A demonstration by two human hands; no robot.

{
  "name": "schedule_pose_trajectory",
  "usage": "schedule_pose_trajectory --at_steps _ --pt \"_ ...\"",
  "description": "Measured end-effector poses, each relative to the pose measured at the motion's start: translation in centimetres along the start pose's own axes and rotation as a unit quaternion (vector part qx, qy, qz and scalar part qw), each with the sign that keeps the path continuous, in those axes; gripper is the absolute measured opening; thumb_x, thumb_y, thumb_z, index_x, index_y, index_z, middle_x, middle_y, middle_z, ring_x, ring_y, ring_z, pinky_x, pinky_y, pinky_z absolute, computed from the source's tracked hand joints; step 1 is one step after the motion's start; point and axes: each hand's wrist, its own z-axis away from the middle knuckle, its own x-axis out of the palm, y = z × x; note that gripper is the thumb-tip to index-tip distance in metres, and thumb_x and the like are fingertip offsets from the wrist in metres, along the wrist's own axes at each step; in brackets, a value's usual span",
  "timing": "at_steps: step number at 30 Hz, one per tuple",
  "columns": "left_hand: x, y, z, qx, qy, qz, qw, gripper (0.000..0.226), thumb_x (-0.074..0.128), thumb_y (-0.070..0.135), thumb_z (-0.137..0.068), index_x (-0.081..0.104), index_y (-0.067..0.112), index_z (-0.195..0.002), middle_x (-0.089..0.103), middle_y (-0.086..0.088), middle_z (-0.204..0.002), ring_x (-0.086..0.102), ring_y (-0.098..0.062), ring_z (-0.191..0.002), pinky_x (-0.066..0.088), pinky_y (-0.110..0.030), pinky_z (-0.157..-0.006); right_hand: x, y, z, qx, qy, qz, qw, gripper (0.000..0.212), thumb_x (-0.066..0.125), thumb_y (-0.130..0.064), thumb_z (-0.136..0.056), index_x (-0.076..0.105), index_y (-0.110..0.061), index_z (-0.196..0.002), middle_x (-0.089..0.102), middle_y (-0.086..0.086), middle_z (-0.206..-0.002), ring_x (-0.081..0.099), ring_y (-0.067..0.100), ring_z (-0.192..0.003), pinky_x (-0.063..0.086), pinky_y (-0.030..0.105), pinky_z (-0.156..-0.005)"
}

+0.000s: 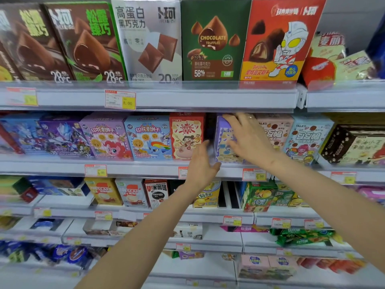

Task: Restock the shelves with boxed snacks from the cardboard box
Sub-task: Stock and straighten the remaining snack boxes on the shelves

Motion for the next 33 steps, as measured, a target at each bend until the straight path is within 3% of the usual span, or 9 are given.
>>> schedule_pose_trajectory --at_steps 4,7,11,15,20,24,28,30,33 --pt "-0.4 1.1 -0.4 0.025 0.010 0.052 0.998 0.088 0.075 0.018 -0.074 0.023 0.006 -0.144 0.036 -0.010 -0.144 0.037 -0.022 -0.131 0.036 -0.037 -0.106 -1.0 -0.6 2.1 -0.068 0.085 -0.097 0.989 0.057 0.076 -0.006 -0.068 0.057 -0.004 -0.121 0.057 0.014 -0.106 0.056 0.031 -0.096 0.046 0.039 -0.080" --pt "-1.5 1.5 1.4 0.053 0.034 0.103 0.993 0.062 0.075 0.021 -0.076 0.041 0.012 -0.128 0.052 0.001 -0.118 0.051 -0.011 -0.104 0.045 -0.024 -0.081 -2.6 -1.3 4.1 -0.154 0.140 -0.156 0.966 0.045 0.071 -0.022 -0.078 0.061 -0.004 -0.119 0.061 0.010 -0.109 0.054 0.018 -0.099 0.043 0.028 -0.089" --pt "-3.5 -0.7 6.0 0.041 0.025 0.120 0.992 0.045 0.070 0.041 -0.072 0.046 0.035 -0.109 0.059 0.017 -0.107 0.055 0.001 -0.097 0.046 -0.017 -0.077 -3.9 -0.8 4.1 -0.091 0.012 -0.358 0.929 0.050 0.032 -0.047 -0.098 0.054 -0.016 -0.131 0.052 -0.006 -0.134 0.042 -0.001 -0.126 0.028 0.015 -0.107" --pt "-4.3 -4.1 8.4 0.026 -0.019 0.080 0.996 0.046 0.070 0.043 -0.070 0.043 0.045 -0.107 0.058 0.020 -0.109 0.055 0.001 -0.100 0.049 -0.027 -0.082 -0.7 -0.1 1.2 -0.047 -0.065 -0.064 0.995 0.065 0.054 -0.033 -0.093 0.027 -0.009 -0.146 0.029 0.009 -0.152 0.026 0.023 -0.140 0.017 0.034 -0.113" --pt "-4.4 -5.4 8.2 0.027 -0.041 0.061 0.997 0.046 0.077 0.030 -0.074 0.047 0.030 -0.109 0.057 0.007 -0.109 0.055 -0.008 -0.099 0.049 -0.036 -0.084 1.6 -1.0 -2.7 0.076 -0.073 0.133 0.985 0.049 0.047 -0.027 -0.093 0.038 -0.002 -0.134 0.051 0.018 -0.129 0.047 0.032 -0.117 0.037 0.040 -0.095" --pt "-4.2 -5.4 8.1 0.026 -0.064 0.064 0.996 0.051 0.078 0.042 -0.070 0.052 0.023 -0.110 0.058 0.008 -0.106 0.058 -0.011 -0.098 0.049 -0.040 -0.084 1.8 -0.8 -3.7 0.099 -0.075 0.170 0.977 0.040 0.051 -0.027 -0.091 0.046 -0.002 -0.122 0.058 0.016 -0.116 0.054 0.029 -0.106 0.041 0.033 -0.080" --pt "-4.3 -4.8 7.9 0.061 -0.069 0.026 0.995 0.064 0.069 0.060 -0.063 0.054 0.019 -0.110 0.053 0.006 -0.106 0.053 -0.011 -0.094 0.047 -0.035 -0.083 1.6 -0.9 -2.5 0.089 -0.045 0.126 0.987 0.062 0.059 -0.026 -0.085 0.033 -0.001 -0.134 0.056 0.020 -0.118 0.052 0.034 -0.110 0.039 0.040 -0.093" --pt "-4.3 -4.4 7.6 0.074 -0.074 0.010 0.994 0.064 0.075 0.052 -0.064 0.055 0.016 -0.113 0.049 0.008 -0.110 0.050 -0.006 -0.095 0.046 -0.034 -0.084 1.5 -0.9 -1.6 0.066 -0.030 0.117 0.991 0.065 0.060 -0.022 -0.083 0.030 -0.001 -0.136 0.056 0.021 -0.116 0.050 0.035 -0.109 0.034 0.041 -0.098" --pt "-4.3 -3.8 7.0 0.089 -0.072 -0.019 0.993 0.065 0.081 0.039 -0.066 0.055 0.013 -0.120 0.040 0.010 -0.122 0.045 -0.001 -0.105 0.048 -0.035 -0.089 1.2 -0.9 0.1 -0.001 0.042 0.077 0.996 0.058 0.072 -0.008 -0.068 0.050 -0.002 -0.122 0.058 0.018 -0.104 0.054 0.035 -0.096 0.026 0.039 -0.099"
